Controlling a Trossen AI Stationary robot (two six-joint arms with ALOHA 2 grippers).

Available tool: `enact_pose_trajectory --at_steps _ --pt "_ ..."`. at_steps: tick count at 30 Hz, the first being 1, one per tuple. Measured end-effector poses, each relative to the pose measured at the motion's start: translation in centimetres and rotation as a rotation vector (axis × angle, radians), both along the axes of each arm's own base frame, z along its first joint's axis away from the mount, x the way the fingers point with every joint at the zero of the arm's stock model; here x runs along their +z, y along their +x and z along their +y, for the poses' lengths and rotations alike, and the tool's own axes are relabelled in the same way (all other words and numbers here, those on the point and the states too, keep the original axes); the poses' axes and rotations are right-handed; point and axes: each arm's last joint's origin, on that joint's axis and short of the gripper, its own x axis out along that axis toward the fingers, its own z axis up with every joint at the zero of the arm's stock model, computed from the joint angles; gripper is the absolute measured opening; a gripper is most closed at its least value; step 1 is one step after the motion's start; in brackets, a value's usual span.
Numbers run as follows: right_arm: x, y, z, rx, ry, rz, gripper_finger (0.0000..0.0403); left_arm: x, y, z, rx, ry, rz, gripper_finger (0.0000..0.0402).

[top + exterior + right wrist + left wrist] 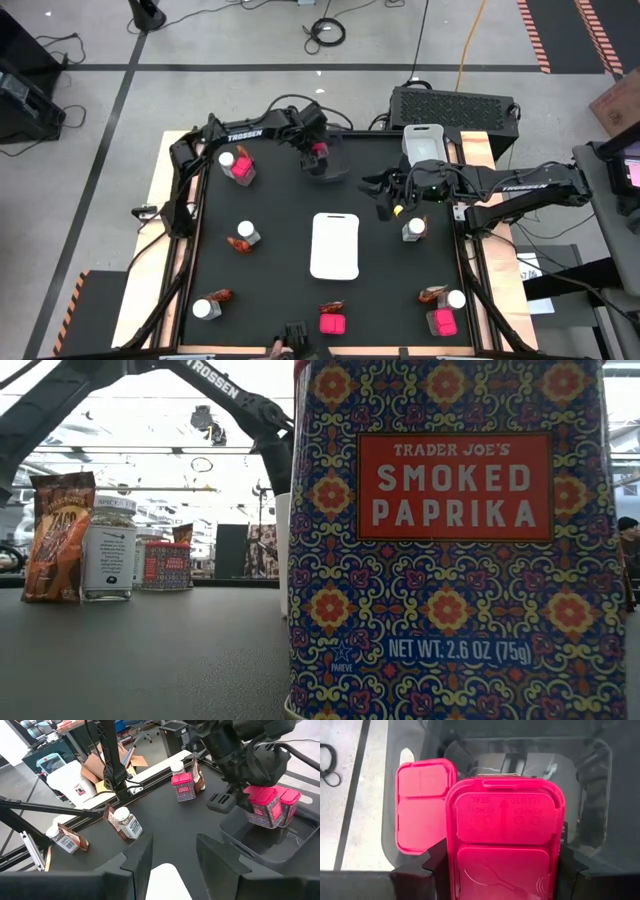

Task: Sort spices by type
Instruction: Put the red seasoning can into the black bin

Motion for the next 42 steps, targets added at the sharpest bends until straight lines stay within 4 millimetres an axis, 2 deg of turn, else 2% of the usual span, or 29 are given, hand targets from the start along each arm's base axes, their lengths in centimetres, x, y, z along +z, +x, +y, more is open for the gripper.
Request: enact_pose_trajectory --at_steps 10,22,31,35,39,42 --pt "0.0 0.0 0.0 0.000 0.000 0.000 0.0146 -0.9 0.1 0.1 -0.015 -0.004 0.036 0.0217" --pt "0.0 0.0 0.0 0.000 0.000 0.000 0.0146 -0.9 0.0 0.2 -0.005 0.031 0.058 0.0220" --pt "0.0 0.0 0.1 0.023 0.009 0.000 0.0146 -0.8 0.0 0.2 0.001 0.044 0.065 0.0281" --pt "0.0 0.0 0.2 0.031 0.010 0.001 0.0146 -0.8 -0.1 0.2 0.020 0.080 0.094 0.0293" --pt "-0.1 0.0 0.2 0.033 0.009 0.011 0.0146 -0.1 -0.3 -0.1 0.021 0.089 0.098 0.0295" --pt "-0.2 0.0 0.2 0.033 0.008 0.018 0.0146 1.3 -0.4 -0.5 0.018 0.115 0.068 0.0295"
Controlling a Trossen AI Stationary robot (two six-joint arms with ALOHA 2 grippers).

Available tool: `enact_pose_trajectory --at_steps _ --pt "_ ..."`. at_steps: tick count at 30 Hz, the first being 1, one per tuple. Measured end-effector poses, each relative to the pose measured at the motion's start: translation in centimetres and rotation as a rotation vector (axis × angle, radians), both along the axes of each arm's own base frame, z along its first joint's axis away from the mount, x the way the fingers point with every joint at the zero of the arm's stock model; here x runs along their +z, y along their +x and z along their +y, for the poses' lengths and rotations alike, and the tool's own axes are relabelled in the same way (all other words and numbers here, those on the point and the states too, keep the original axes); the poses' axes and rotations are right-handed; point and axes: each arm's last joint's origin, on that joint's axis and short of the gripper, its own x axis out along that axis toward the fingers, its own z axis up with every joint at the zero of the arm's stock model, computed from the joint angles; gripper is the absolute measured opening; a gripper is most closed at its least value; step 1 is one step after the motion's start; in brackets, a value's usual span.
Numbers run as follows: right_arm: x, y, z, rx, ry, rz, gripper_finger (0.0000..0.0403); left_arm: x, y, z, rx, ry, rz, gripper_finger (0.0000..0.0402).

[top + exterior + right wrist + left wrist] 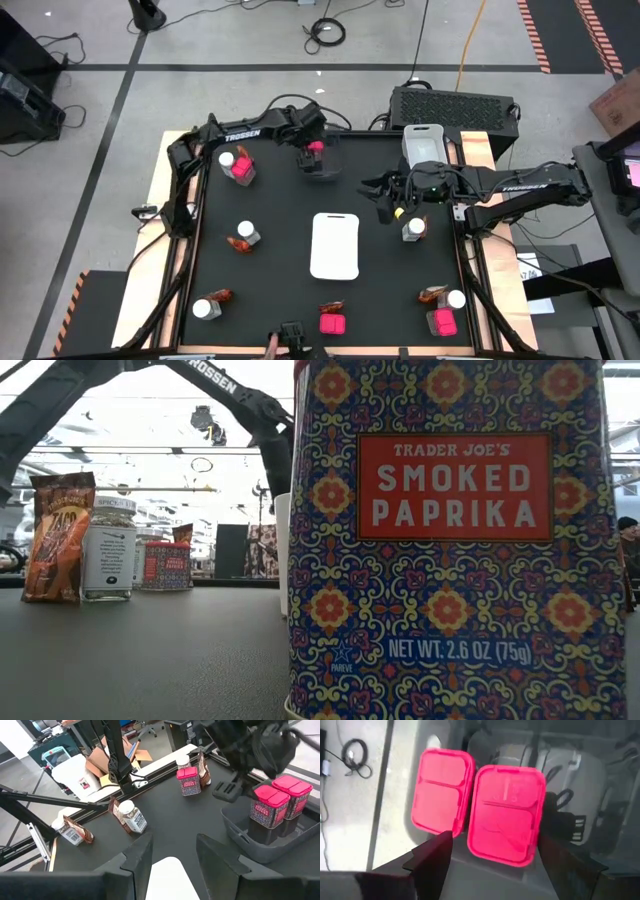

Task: Sort spices by type
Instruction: Put the red seasoning can into the black bin

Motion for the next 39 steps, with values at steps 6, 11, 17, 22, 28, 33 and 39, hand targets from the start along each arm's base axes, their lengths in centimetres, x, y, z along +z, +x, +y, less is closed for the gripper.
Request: enact_pose_trajectory --at_steps 6,11,17,22,28,33,39 --pt "-0.2 -0.1 0.0 0.018 0.004 0.024 0.0146 4.1 -0.8 -1.4 -0.032 0.066 -0.083 0.0295" --pt "-0.3 -0.1 0.1 0.049 0.021 0.033 0.0146 8.8 -3.4 -3.4 0.010 0.055 -0.164 0.0295" --pt "-0.3 -0.1 0.5 0.085 0.025 0.035 0.0146 12.0 -9.5 -5.4 0.240 -0.108 -0.091 0.0295" --pt "-0.3 -0.1 0.7 0.118 -0.035 0.045 0.0146 11.6 -12.8 -6.4 0.402 -0.198 -0.026 0.0295" --pt "-0.3 -0.1 0.7 0.138 -0.085 0.049 0.0146 9.8 -15.8 -8.8 0.472 -0.237 -0.007 0.0295" --pt "-0.3 -0.1 0.7 0.154 -0.125 0.057 0.0146 7.3 -17.5 -9.7 0.525 -0.240 -0.076 0.0295" --pt "0.0 0.1 0.1 0.113 -0.108 0.021 0.0146 4.3 -16.7 -8.7 0.443 -0.209 -0.096 0.0295"
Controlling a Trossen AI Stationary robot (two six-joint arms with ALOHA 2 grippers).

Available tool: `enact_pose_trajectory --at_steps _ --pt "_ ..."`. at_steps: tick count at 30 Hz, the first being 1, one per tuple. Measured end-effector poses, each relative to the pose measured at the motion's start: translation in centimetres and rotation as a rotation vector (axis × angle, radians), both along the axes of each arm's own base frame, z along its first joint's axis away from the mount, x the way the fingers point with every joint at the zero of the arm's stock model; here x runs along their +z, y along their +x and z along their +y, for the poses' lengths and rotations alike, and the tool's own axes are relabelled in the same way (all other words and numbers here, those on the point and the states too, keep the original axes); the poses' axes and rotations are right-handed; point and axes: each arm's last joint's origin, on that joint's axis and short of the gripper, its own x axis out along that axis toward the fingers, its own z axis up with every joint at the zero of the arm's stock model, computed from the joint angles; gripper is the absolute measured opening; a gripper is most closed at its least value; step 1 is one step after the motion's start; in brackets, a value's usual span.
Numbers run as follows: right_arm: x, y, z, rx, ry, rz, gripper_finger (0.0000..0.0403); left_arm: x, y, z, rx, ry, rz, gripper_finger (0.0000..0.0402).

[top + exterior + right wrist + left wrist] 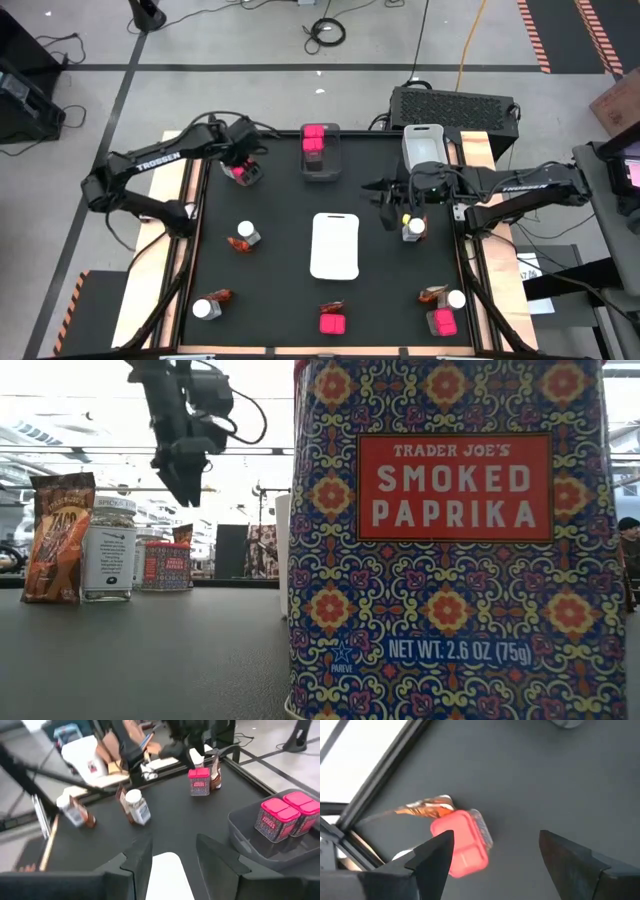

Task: Sort spices by type
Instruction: Put the red seasoning can into the black bin

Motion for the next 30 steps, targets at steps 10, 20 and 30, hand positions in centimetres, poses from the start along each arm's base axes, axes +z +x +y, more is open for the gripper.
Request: enact_pose_trajectory --at_steps 10,20,30 --pt "0.3 0.1 -1.3 -0.080 0.064 -0.041 0.0146 -2.4 1.0 1.6 -0.020 0.015 0.149 0.0295" --pt "0.2 0.0 -2.2 -0.108 0.054 -0.038 0.0146 -3.8 0.9 1.9 0.015 0.008 0.287 0.0295" --pt "0.1 0.0 -2.1 -0.082 0.039 -0.022 0.0146 -3.7 0.3 3.1 0.065 0.018 0.261 0.0295"
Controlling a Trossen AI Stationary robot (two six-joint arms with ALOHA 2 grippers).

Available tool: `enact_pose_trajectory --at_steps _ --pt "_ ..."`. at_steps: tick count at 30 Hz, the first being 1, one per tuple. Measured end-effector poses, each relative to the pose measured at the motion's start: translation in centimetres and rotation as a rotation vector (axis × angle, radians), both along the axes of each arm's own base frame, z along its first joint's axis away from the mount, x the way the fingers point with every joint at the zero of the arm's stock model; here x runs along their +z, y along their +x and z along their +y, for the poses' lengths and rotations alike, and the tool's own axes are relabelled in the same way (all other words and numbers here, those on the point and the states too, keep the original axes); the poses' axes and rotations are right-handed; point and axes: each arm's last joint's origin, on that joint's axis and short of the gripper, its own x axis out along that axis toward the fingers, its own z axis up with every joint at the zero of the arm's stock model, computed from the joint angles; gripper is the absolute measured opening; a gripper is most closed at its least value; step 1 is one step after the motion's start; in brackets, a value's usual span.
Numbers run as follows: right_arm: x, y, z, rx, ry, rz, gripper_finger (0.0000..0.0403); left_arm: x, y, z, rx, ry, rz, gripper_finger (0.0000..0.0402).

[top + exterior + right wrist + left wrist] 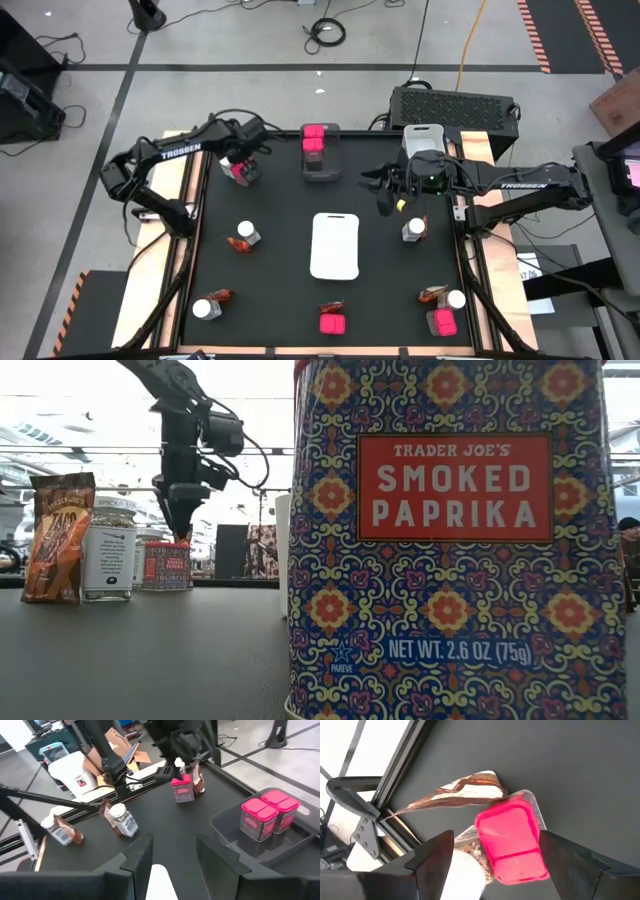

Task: Sort spices by type
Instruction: Put the red seasoning can into the black bin

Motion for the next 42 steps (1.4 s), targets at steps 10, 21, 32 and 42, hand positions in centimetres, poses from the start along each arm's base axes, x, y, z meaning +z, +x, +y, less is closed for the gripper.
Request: enact_pose_trajectory --at_steps 10,21,32,42 --pt "0.0 0.0 0.1 0.044 -0.003 0.002 0.0146 -1.4 0.2 1.3 -0.020 -0.093 -0.025 0.0295" --pt "0.0 0.0 0.2 0.046 -0.004 0.003 0.0146 -2.9 0.6 1.7 -0.017 -0.145 0.015 0.0295" --pt "-0.2 -0.1 0.2 0.047 -0.008 0.026 0.0146 -3.8 0.5 1.4 0.010 -0.228 0.065 0.0295" --pt "-0.3 -0.1 0.2 0.055 -0.042 0.044 0.0146 -3.8 0.7 1.6 -0.014 -0.215 0.048 0.0240"
